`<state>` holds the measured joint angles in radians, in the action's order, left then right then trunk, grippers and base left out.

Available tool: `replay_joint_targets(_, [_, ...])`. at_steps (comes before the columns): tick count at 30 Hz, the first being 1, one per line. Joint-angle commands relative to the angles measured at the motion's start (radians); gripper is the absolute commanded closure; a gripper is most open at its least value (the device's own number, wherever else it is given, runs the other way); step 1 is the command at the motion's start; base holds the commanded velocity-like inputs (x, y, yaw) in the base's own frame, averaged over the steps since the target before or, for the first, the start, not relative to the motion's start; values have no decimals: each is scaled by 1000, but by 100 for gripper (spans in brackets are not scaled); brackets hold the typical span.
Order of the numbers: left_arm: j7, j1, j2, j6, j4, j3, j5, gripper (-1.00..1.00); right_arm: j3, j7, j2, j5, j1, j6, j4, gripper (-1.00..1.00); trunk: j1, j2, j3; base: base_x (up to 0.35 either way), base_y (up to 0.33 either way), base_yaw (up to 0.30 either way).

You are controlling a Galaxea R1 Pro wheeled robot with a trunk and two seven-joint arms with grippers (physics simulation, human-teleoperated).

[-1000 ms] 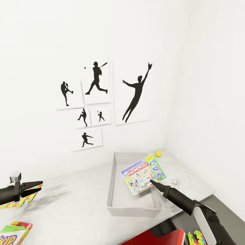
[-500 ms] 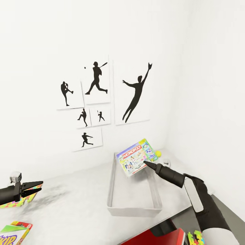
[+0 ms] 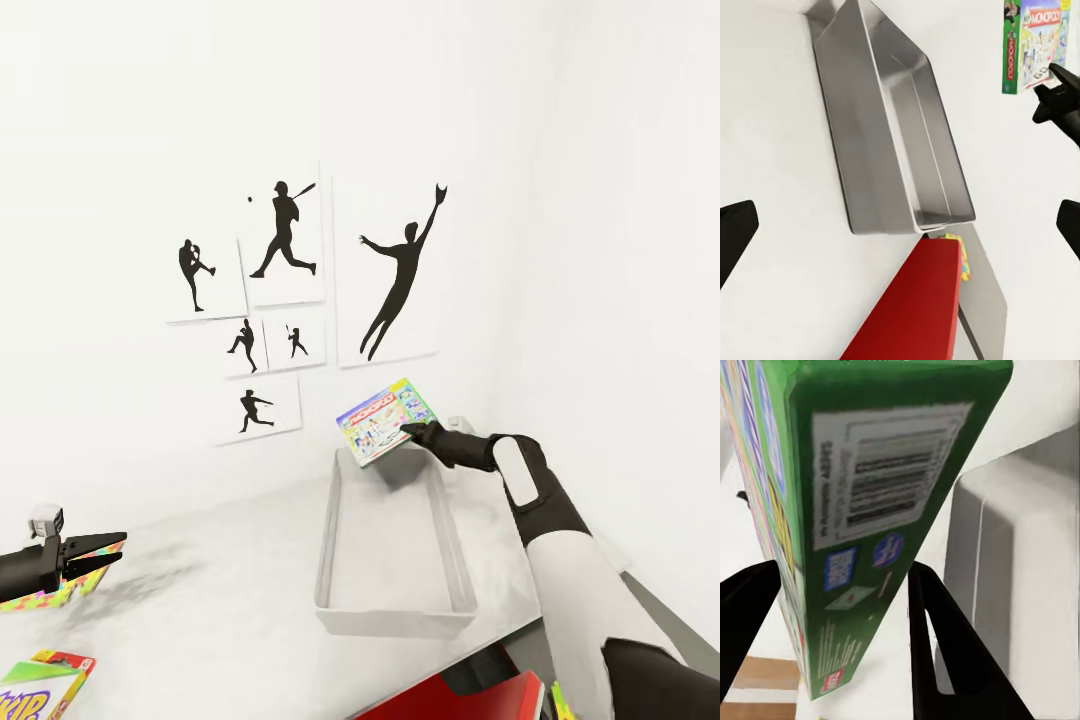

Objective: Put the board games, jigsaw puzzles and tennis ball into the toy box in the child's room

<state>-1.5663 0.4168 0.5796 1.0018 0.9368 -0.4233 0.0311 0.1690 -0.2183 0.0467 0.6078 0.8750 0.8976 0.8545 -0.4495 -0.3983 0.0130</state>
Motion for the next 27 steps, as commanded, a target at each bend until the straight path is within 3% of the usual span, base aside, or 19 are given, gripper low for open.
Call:
replay_joint_targets(1, [-4, 0, 0, 11, 0, 0, -1, -100, 13, 37, 9, 12, 23, 0, -38, 100, 0, -2, 1, 0, 0, 0])
replay_joint_targets(10, [-4, 0, 2, 11, 0, -1, 0, -100, 39, 248, 22, 133, 58, -41, -106, 100, 0, -2, 1, 0, 0, 0])
replay_joint_targets(20, [-4, 0, 2, 11, 0, -2, 0, -100, 42, 367, 46, 150, 59, -44, -110, 100, 0, -2, 10, 0, 0, 64])
replay_joint_targets(27, [-4, 0, 2, 11, 0, -2, 0, -100, 41, 391, 48, 152, 58, -45, -119, 100, 0, -2, 21, 0, 0, 97])
